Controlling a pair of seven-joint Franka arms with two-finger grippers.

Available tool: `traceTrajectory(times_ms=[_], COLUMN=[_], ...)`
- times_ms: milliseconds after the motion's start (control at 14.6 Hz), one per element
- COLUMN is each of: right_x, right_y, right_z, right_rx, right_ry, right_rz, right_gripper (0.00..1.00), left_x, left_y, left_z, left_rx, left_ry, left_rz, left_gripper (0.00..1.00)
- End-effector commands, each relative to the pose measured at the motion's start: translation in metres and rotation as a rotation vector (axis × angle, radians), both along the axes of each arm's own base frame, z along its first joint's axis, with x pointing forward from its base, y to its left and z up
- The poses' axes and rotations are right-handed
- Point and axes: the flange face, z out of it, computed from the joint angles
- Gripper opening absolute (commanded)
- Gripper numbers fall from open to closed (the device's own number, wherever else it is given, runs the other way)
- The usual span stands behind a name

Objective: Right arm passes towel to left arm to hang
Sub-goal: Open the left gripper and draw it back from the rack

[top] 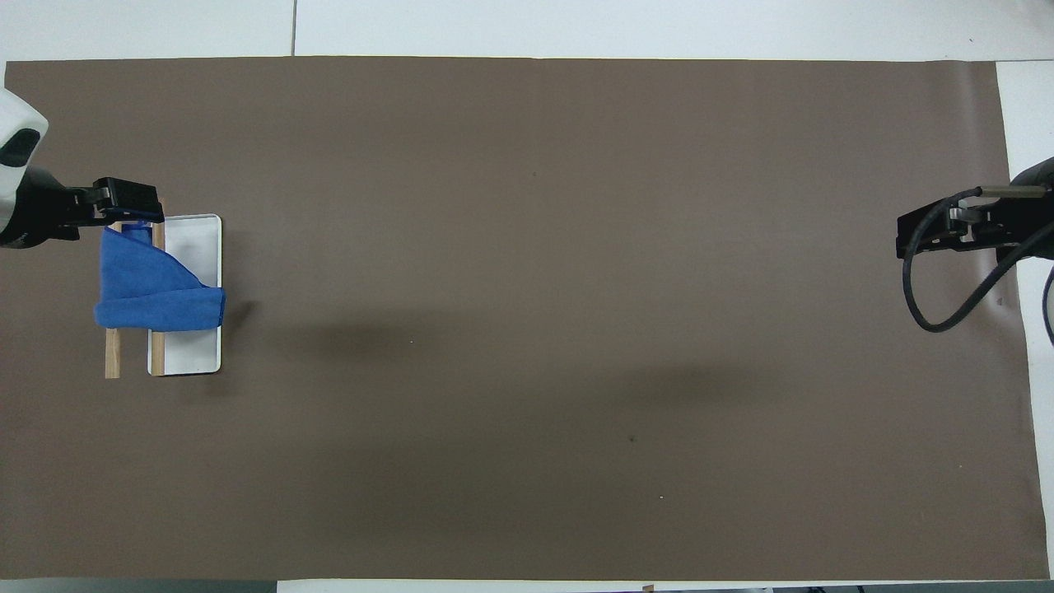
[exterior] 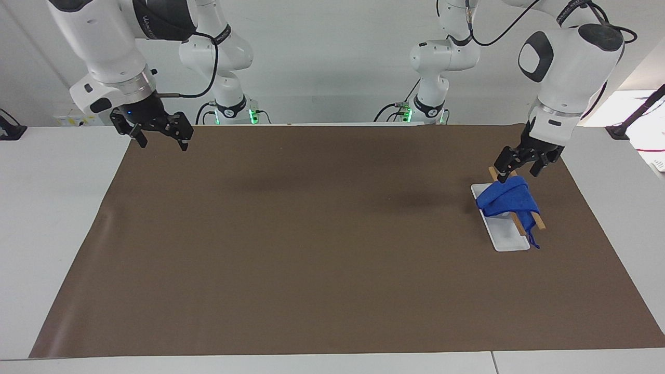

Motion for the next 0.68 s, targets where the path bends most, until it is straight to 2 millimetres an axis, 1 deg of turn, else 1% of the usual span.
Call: traceTrajectory(times_ms=[0,68,205,342,616], right_x=[-0.008,-0.007,-0.008,-0.008,-0.008], right_y=[-0.004,-0.005,-0.006,-0.005,-0.005], right_z=[0.000,0.001,0.000,0.000,0.000], right_rx=[0.021,0.021,0.021,0.019,0.019], right_ry=[0.005,0.002,0.008,0.008,0.008], right_rz=[-0.009,-0.010,-0.012,-0.011,-0.012], right_gripper=[1.00,1.00,1.00,1.00,1.00], left_x=[0.000,-0.001,0.002,-0.002,-0.015], left_y=[0.006,0.011,0.024,0.035,0.036], left_z=[0.028,0.037,0.039,0.038,0.040], left_rx=[-0.015,-0.013,-0.011,-0.029,-0.047], left_ry=[0.039,0.046,0.078,0.124,0.179], left_rz=[-0.076,-0.091,-0.111,-0.122,-0.186], left_gripper=[1.00,1.00,1.00,1.00,1.00])
